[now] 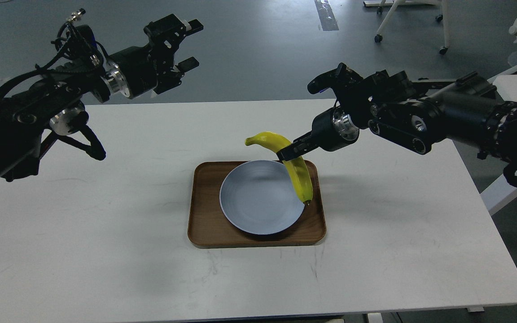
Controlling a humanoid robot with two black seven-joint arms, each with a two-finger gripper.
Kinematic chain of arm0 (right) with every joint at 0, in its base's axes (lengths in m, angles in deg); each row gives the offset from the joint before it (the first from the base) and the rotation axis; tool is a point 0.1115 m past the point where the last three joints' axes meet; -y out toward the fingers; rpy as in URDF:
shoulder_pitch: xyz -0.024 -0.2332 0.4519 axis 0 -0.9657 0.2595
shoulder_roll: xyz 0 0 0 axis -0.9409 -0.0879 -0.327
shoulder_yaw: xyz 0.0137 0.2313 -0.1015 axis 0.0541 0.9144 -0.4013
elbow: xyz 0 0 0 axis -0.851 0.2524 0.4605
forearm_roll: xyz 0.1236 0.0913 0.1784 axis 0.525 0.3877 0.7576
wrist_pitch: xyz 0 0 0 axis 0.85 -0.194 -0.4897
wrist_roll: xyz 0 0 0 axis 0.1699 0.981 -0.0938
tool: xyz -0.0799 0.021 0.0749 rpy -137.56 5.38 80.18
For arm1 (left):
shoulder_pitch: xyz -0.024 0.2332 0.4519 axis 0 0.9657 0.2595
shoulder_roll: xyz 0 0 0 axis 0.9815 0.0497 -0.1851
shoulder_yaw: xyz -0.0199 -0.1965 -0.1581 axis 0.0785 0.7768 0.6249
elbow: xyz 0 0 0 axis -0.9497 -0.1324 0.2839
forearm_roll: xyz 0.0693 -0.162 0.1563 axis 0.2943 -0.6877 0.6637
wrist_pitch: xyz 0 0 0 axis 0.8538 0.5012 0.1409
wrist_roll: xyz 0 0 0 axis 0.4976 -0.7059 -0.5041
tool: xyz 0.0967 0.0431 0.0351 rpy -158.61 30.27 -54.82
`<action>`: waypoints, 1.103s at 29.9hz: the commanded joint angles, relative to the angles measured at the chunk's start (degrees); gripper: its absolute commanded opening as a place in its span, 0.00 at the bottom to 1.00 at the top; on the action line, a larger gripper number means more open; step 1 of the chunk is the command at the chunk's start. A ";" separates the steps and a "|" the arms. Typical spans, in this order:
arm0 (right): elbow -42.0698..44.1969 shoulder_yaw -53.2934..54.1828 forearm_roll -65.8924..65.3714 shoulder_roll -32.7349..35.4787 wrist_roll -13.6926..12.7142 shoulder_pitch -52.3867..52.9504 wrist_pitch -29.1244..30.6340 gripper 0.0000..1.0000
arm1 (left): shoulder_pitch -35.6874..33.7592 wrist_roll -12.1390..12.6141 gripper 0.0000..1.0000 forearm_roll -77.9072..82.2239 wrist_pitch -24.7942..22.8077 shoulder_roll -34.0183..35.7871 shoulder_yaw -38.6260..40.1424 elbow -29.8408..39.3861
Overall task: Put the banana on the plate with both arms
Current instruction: 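Lower the banana onto the blue plate with the right gripper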
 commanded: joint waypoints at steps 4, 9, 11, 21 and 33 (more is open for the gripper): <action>3.51 0.26 0.09 -4.60 0.01 -3.94 0.01 0.11 | 0.04 0.08 0.98 0.00 0.00 -0.39 0.00 0.06; 5.01 0.43 0.88 -6.27 0.01 -5.00 0.01 0.12 | 0.04 0.08 0.98 0.00 0.00 -0.12 0.00 0.06; 5.80 0.34 1.15 -6.80 0.01 -5.18 0.01 0.13 | 0.04 0.08 0.98 0.00 0.00 -0.12 0.00 0.14; 7.65 0.26 1.24 -7.33 0.01 -5.79 0.01 0.44 | 0.04 0.08 0.98 0.00 0.00 -0.12 0.00 0.14; 7.56 4.91 1.41 -5.67 0.01 -5.88 0.01 0.99 | 0.13 0.08 0.98 0.00 0.00 0.23 0.00 0.15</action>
